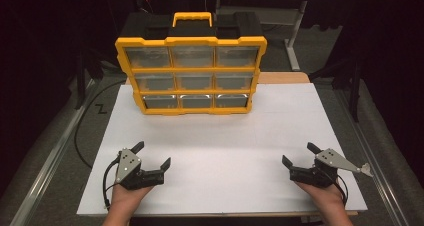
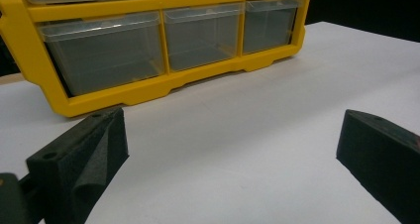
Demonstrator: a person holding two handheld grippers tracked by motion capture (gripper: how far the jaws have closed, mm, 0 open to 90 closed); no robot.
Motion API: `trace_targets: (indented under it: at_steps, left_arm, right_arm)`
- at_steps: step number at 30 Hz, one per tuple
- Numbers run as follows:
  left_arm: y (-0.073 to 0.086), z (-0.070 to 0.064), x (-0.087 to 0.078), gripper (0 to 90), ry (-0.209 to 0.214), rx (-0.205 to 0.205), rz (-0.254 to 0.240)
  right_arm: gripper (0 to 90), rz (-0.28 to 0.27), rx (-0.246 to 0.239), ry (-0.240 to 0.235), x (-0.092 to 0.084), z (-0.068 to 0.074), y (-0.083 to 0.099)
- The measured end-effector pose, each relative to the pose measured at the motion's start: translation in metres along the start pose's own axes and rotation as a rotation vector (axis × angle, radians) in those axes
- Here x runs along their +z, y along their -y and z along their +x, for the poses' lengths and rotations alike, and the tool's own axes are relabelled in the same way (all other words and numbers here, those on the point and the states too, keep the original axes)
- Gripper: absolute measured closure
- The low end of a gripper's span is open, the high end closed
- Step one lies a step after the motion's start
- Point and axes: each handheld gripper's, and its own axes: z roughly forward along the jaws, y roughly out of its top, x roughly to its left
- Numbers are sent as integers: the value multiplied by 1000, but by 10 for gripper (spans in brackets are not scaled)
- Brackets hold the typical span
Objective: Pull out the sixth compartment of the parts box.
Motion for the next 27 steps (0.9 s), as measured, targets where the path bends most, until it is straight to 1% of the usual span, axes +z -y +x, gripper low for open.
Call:
trace_targets:
  at_steps: [9, 11, 12, 14, 15, 20, 27]
  left_arm:
    - [0, 0, 0, 3, 6, -3, 6]
    - [0, 0, 0, 3, 7, -5, 4]
    - [0, 0, 0, 3, 7, -5, 3]
    - [0, 0, 0, 3, 10, -5, 2]
    - [0, 0, 0, 3, 10, -5, 2]
    - [0, 0, 0, 3, 16, -7, 0]
    - [1, 0, 1, 3, 32, -17, 4]
  right_arm:
    - [10, -12, -24, -6, 0, 3, -1]
    - [10, -16, -33, -11, 0, 4, -1]
    - [10, -24, -43, -21, 0, 5, -2]
    - [10, -29, -46, -27, 0, 6, -2]
    - [10, -39, -58, -35, 0, 7, -2]
    - [10, -37, -71, -37, 0, 9, -2]
    - [10, -40, -71, -32, 2, 9, -3]
